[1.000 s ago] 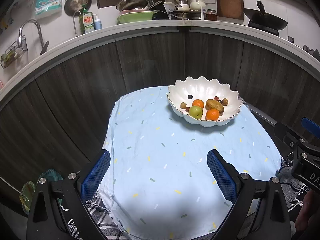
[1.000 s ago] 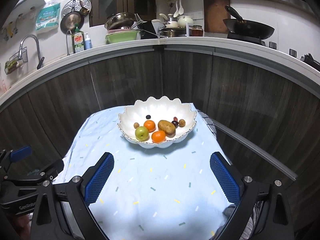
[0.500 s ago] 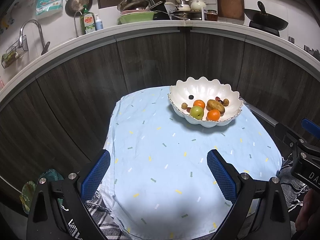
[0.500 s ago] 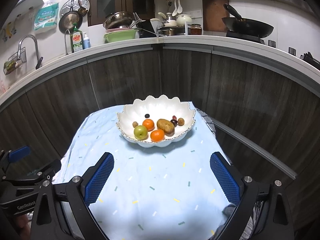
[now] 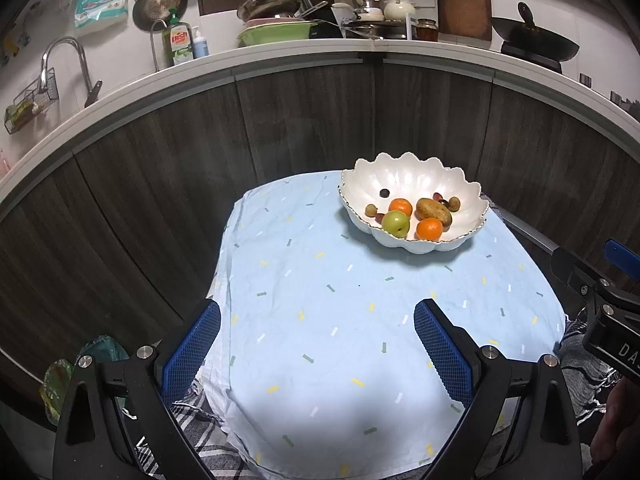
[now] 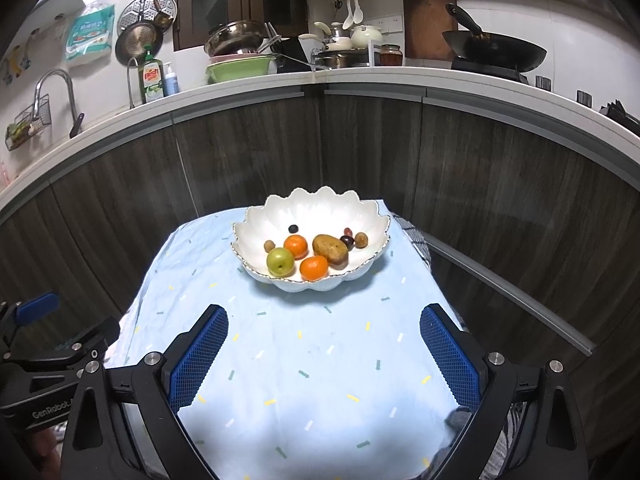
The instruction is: Organize fruits
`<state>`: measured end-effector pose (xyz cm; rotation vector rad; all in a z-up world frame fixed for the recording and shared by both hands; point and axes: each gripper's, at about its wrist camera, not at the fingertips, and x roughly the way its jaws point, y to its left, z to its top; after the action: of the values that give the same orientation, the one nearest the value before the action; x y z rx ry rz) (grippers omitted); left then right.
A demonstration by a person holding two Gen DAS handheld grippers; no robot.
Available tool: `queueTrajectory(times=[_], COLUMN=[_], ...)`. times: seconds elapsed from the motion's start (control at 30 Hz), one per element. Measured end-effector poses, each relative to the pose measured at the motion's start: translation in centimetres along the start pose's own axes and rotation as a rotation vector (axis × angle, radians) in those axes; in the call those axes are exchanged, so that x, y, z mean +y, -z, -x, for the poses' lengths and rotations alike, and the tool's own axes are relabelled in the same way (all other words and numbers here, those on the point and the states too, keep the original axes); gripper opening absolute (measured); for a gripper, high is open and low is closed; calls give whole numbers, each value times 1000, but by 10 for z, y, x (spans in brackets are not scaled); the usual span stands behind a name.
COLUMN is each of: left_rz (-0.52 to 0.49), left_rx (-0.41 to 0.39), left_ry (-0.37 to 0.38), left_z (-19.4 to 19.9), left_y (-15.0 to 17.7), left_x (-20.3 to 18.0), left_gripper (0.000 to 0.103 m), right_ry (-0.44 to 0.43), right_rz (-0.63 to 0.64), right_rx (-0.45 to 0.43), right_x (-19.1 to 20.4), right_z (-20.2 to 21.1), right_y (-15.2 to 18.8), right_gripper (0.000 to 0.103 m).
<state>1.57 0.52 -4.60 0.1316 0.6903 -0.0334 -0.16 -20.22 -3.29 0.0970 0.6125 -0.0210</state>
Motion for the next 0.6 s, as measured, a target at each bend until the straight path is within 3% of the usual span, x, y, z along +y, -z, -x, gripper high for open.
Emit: queueTrajectory(times=[0.6], left_rz=[16], left_rx=[6], left_ry=[18], left_z=[1], left_y=[0], left_x=[-2], left_gripper=[99], right_ry=[-1], right_rz=[-7], right_rx=[11], right_x=[-1], right_z=[0], right_y=[2], right_gripper=[98])
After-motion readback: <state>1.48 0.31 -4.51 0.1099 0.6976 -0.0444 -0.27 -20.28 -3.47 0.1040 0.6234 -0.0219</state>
